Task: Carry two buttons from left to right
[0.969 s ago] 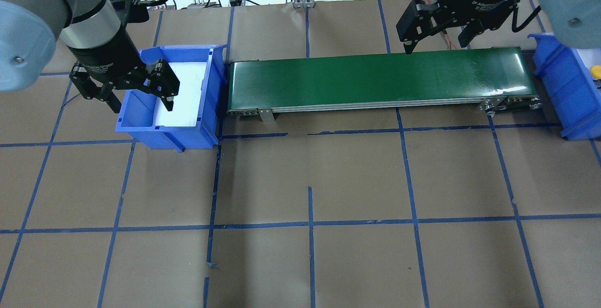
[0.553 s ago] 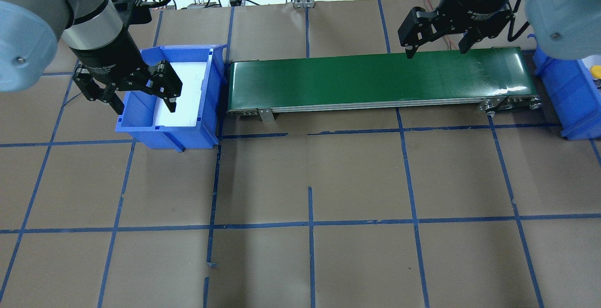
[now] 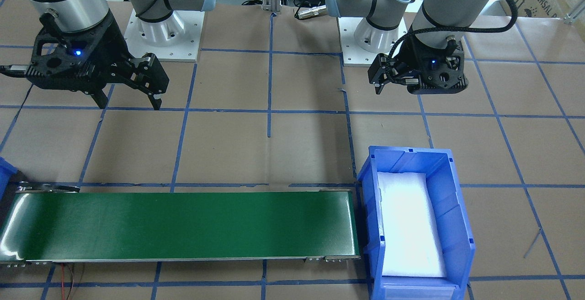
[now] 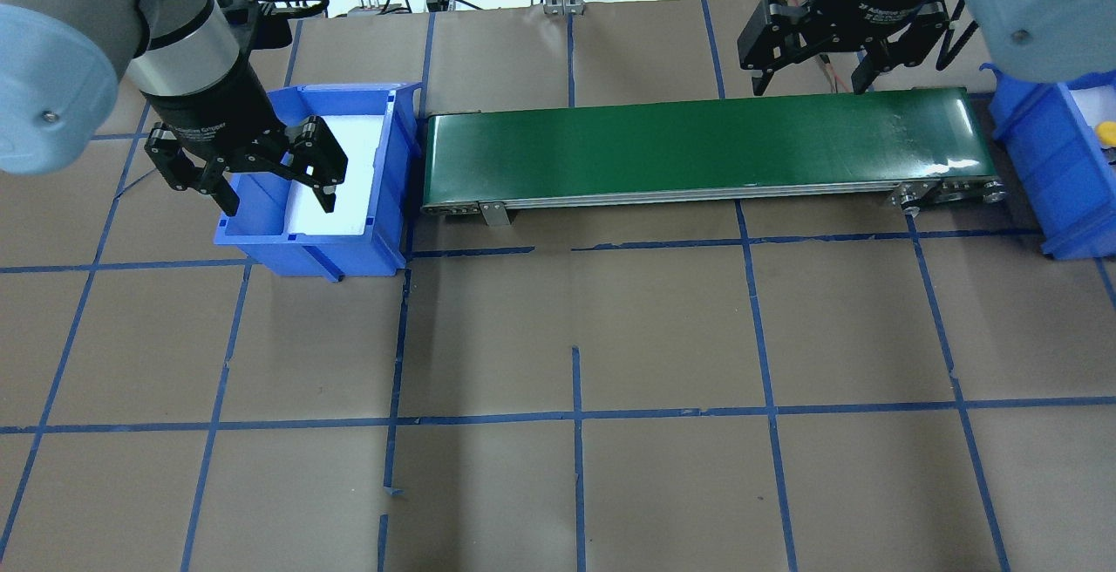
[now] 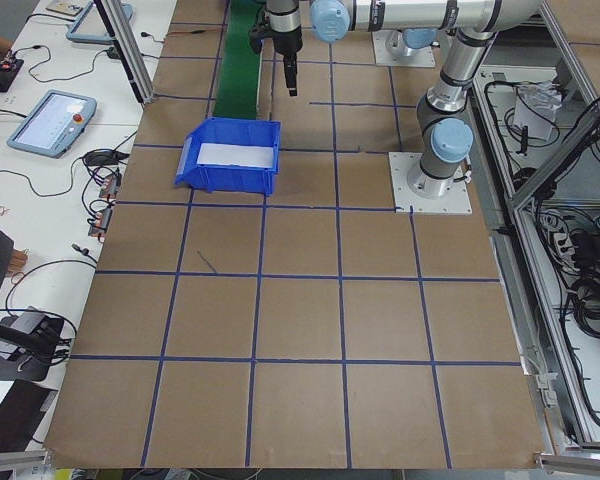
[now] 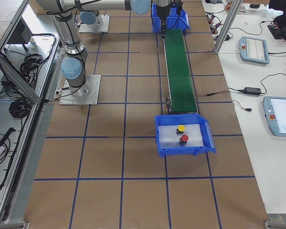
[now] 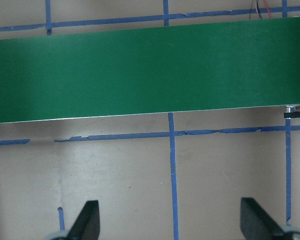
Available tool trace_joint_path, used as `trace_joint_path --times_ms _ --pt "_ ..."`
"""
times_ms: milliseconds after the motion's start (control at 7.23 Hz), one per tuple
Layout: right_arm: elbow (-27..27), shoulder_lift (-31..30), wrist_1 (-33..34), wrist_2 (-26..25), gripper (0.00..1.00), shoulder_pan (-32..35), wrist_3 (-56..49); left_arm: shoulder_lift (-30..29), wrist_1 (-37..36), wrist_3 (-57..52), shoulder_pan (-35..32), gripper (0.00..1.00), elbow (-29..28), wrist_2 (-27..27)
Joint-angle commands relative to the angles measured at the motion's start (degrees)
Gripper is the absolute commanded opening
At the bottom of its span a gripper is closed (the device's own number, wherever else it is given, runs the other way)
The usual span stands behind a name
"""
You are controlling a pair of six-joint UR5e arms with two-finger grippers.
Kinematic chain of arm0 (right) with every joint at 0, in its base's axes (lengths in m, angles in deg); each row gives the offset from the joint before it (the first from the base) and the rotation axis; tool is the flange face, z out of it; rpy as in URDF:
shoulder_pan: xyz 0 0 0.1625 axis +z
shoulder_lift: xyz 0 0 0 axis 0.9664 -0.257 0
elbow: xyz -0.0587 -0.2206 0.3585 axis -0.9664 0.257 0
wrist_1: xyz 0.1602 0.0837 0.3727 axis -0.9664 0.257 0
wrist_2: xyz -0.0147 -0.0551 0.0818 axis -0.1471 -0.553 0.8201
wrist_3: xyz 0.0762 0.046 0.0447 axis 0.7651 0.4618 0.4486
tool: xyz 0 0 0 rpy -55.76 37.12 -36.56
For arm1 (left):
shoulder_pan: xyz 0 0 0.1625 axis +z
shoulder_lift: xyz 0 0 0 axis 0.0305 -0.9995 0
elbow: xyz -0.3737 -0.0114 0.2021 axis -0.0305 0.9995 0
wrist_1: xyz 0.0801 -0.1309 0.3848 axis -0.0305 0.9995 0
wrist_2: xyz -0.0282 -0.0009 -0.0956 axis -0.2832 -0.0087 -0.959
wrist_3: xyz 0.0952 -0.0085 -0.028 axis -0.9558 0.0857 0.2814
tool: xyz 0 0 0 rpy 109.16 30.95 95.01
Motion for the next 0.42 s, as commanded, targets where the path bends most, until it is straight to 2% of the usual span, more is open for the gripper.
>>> trace_joint_path --times_ms 0,277 --pt "1.3 0.4 -2.2 -0.7 1.0 0.0 0.6 0.1 0.0 0.0 0.0 1.0 0.1 0.0" --pt "0.8 0.5 -2.2 -0.1 1.0 0.0 0.3 0.1 0.0 0.0 -0.1 1.0 0.1 0.0"
